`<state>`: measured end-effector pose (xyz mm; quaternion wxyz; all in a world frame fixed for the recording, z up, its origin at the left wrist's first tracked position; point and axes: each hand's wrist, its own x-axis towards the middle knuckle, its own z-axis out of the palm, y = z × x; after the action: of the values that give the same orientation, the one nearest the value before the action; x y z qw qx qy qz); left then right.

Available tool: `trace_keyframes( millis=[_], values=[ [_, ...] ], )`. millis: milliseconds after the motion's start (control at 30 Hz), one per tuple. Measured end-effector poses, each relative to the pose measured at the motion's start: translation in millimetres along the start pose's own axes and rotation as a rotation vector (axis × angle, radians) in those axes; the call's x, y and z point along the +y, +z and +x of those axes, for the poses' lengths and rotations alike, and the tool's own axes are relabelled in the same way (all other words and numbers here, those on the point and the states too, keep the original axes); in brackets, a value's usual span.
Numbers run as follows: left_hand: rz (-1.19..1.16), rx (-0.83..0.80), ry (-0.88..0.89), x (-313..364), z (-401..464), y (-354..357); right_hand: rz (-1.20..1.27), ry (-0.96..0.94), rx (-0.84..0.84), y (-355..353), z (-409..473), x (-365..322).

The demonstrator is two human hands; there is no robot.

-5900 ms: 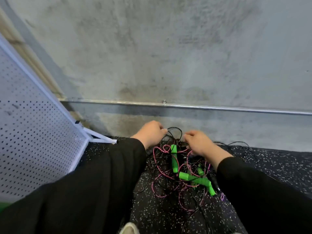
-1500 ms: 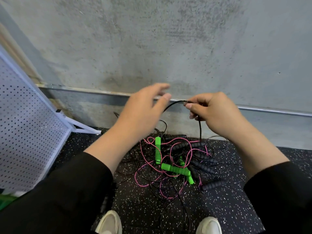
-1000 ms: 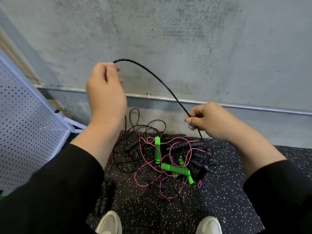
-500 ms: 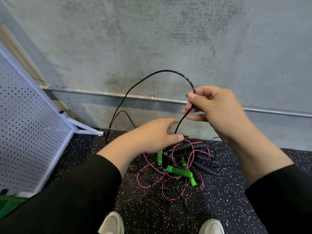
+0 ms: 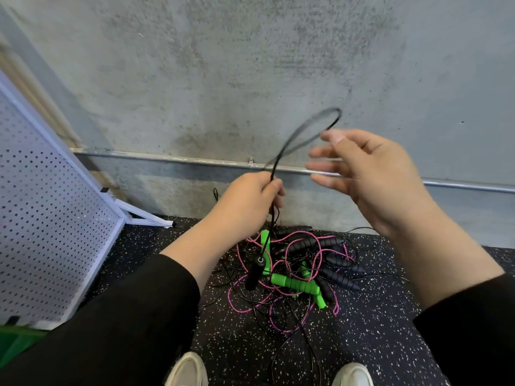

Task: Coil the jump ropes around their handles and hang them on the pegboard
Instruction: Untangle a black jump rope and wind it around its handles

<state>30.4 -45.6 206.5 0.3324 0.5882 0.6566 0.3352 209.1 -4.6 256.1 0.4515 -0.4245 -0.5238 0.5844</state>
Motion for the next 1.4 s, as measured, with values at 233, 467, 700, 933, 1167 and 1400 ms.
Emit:
trace_keyframes(
  millis=[233,467,700,933,1167,1400],
  values=[
    [-0.606,0.086,-0.031,13,-3,-5,-0.957,0.159,-0.526,-4,0,36],
    [-0.901,0.133,-0.007,14,0,-16,-0.961,0.069,-0.425,9,3,43],
    [-0.33,-0.039,-0.157,3,-3,-20,-0.429,0.068,-0.135,16,6,27],
    [0.207,-0.331,-0.001,2,-14,-11,-0.098,0.035,-0.096,22,-2,12],
    [0.016,-0.048,-0.04,0,-10,-12,0.045,0.037,0.001,12,-3,2],
    [-0.773,0.044,-0.144,13,-12,-14,-0.15,0.234,-0.168,13,-7,8]
  ],
)
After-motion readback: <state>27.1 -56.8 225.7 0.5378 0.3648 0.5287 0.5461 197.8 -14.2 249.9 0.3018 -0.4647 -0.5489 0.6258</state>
